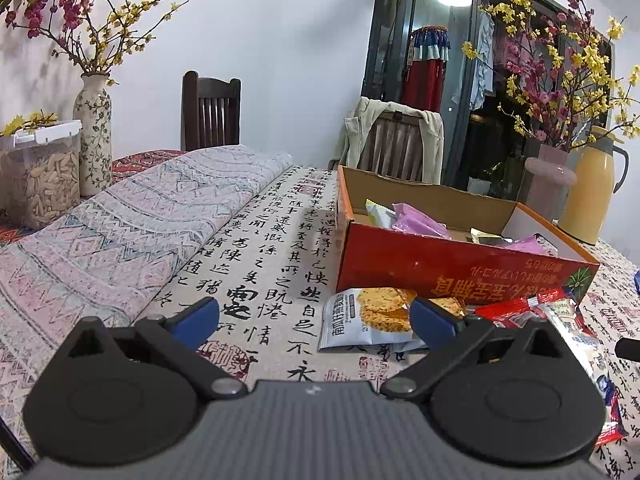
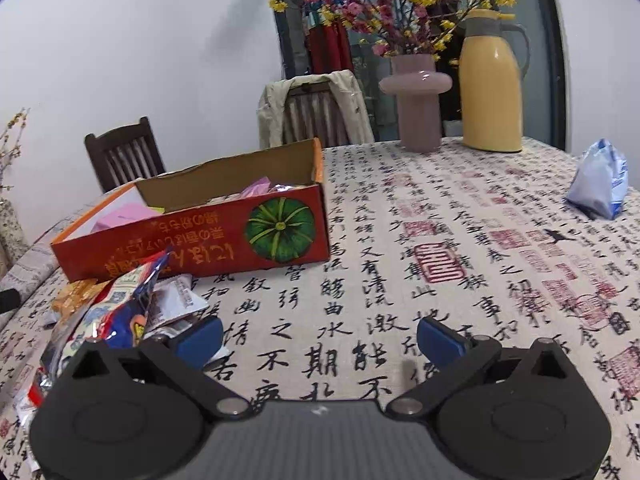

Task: Organize snacks
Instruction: 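Move both tools back from the box to the snack pile, then grasp the red-and-silver packet with the right tool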

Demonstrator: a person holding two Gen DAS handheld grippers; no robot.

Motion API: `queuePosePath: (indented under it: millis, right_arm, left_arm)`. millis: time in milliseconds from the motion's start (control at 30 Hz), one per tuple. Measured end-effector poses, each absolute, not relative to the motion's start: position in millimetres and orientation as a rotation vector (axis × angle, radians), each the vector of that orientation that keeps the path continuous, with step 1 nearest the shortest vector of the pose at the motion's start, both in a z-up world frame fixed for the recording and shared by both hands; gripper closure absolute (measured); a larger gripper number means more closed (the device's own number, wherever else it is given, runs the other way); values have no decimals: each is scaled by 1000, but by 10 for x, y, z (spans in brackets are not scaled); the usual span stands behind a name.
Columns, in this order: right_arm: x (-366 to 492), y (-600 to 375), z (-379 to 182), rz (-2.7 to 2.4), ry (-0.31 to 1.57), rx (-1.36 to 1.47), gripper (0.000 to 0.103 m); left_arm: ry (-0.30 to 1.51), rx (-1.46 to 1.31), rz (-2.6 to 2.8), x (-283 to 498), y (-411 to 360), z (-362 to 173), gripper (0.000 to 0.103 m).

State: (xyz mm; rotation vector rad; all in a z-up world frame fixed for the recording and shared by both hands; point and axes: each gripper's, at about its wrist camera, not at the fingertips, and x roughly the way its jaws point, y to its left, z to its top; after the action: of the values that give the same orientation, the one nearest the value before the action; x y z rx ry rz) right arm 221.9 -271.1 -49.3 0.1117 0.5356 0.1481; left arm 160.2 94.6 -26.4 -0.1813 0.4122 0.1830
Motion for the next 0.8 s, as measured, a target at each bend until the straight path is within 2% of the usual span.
queuePosePath:
  millis: [267,633,800]
  right_arm:
    - [1978,-2334,-296,275,514,162,0]
    - [1978,-1492,-266,336,529,30,0]
    - [1972,-1333,-313,323,538,-34,15]
  left_arm:
    - [413,-212,182,1596,987,-263,0]
    - [396,-262,174,1558,1060,-253,0]
    - [395,-269,165,1554,1069,-255,0]
